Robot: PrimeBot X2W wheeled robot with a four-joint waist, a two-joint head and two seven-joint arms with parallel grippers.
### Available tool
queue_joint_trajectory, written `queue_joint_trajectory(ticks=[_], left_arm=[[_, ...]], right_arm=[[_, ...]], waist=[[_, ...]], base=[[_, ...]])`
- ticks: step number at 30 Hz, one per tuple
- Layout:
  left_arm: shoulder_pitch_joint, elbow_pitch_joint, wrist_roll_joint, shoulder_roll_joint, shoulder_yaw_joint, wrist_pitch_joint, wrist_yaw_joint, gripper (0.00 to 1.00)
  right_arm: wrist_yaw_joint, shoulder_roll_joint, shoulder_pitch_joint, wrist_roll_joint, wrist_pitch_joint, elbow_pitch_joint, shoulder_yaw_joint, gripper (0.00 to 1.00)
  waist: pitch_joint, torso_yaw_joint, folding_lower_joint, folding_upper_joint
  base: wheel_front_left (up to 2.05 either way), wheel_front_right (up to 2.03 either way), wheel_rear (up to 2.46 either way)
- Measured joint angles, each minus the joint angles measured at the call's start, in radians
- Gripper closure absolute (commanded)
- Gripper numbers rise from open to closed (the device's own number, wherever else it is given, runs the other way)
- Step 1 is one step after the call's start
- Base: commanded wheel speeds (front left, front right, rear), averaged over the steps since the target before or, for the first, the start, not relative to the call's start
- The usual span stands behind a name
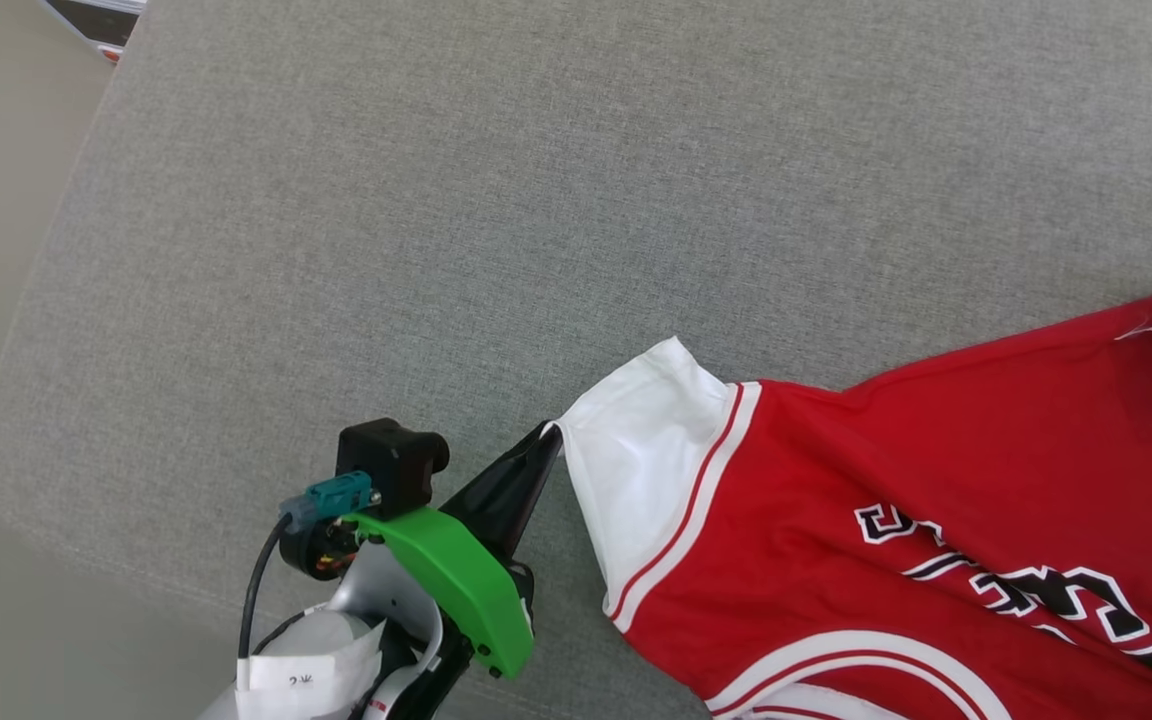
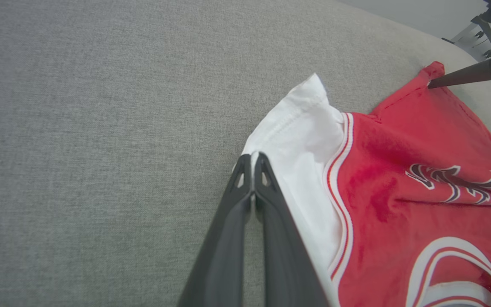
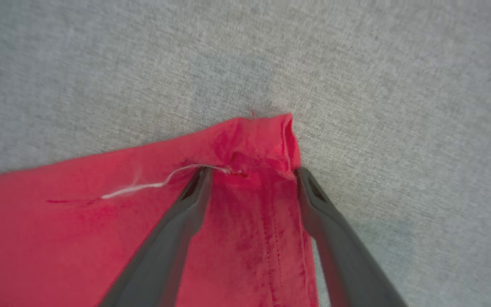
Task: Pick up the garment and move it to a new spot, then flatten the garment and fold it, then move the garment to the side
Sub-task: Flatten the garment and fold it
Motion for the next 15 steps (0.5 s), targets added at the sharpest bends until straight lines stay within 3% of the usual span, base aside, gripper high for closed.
queue_joint_trajectory(ticks=[1,2,3,4,9,15], left_arm=[[0.0,0.002,0.0,-0.002,-0.001,0.0,0.0,1.0],[0.0,0.004,0.0,-0.005,-0.003,0.0,0.0,1.0],[0.0,0.006,0.0,-0.007,-0.003,0.0,0.0,1.0],[-0.001,0.007,0.0,-0.009,-0.004,-0.001,0.0,1.0],[-0.004,0.021,0.0,-0.012,-0.003,-0.007,-0.001,1.0],[-0.005,0.033,0.0,-0.01,0.009,-0.021,-0.001,1.0]], right_arm=[[0.0,-0.005,0.0,0.0,0.0,0.005,0.009,0.0],[0.0,-0.011,0.0,0.002,0.0,0.009,0.017,0.24],[0.0,-0.015,-0.001,0.005,0.0,0.011,0.024,0.71],[0.0,-0.018,-0.002,0.007,0.0,0.013,0.03,1.0],[0.0,-0.018,-0.003,0.017,-0.046,0.027,0.058,1.0],[0.0,-0.014,-0.005,0.039,-0.19,0.059,0.082,1.0]], waist=[[0.002,0.002,0.0,0.0],[0.002,0.003,0.0,0.0],[0.002,0.004,0.0,0.0],[0.002,0.004,0.0,0.0],[-0.008,0.003,0.0,0.0],[-0.041,-0.01,0.0,0.0]], base=[[0.0,0.0,0.0],[0.0,0.0,0.0],[0.0,0.0,0.0],[0.0,0.0,0.0],[0.0,0.0,0.0],[0.0,0.0,0.0]])
